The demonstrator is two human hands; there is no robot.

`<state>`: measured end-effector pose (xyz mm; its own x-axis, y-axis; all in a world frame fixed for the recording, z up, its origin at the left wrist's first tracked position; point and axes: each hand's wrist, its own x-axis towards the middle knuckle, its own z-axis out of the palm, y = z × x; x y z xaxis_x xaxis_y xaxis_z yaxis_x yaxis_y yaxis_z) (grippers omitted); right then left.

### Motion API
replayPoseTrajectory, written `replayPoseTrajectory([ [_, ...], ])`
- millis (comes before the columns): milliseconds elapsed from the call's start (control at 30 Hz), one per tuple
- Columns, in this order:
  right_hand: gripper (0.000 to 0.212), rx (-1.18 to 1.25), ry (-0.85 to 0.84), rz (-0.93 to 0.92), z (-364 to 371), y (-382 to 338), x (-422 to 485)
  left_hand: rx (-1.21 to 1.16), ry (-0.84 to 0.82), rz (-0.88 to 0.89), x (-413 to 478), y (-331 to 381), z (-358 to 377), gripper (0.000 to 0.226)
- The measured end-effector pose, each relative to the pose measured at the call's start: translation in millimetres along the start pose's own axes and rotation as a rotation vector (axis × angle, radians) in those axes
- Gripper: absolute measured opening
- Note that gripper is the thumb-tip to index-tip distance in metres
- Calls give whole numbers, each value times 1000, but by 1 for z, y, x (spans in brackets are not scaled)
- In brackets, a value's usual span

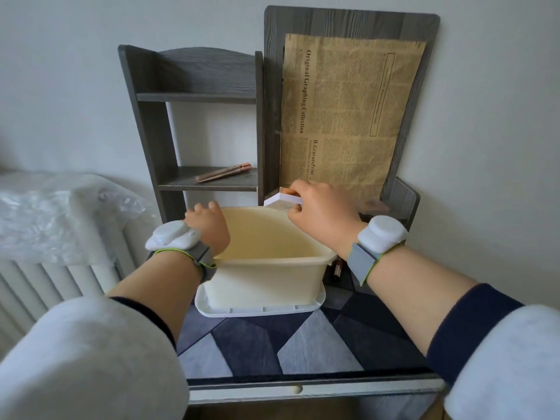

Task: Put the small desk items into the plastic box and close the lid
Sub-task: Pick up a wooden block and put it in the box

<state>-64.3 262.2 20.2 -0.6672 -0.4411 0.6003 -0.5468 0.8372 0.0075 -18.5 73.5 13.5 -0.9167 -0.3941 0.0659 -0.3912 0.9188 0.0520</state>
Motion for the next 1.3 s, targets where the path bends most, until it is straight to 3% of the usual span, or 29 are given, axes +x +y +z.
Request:
replayPoseTrajectory([
  [233,18,-34,-48,-103,4,-14,-6,-22,49,32,2,-6,12,42],
  [467,27,34,-279,-165,-1,-15,-15,-42,143,-20,4,-5,23,50],
  [700,21,-89,-479,-181,-1,-23,-24,-37,293,4,-1,-11,33,49],
  [1033,4,-144,-550,-198,10,-28,-29,-6,388,18,-8,-15,39,53],
  [1233,9,-132,-642,-213,14,-27,-30,13,379,36,-9,-16,39,60],
  [1300,31,-134,-688,-205,15,-28,-30,21,376,33,-9,-16,39,60],
])
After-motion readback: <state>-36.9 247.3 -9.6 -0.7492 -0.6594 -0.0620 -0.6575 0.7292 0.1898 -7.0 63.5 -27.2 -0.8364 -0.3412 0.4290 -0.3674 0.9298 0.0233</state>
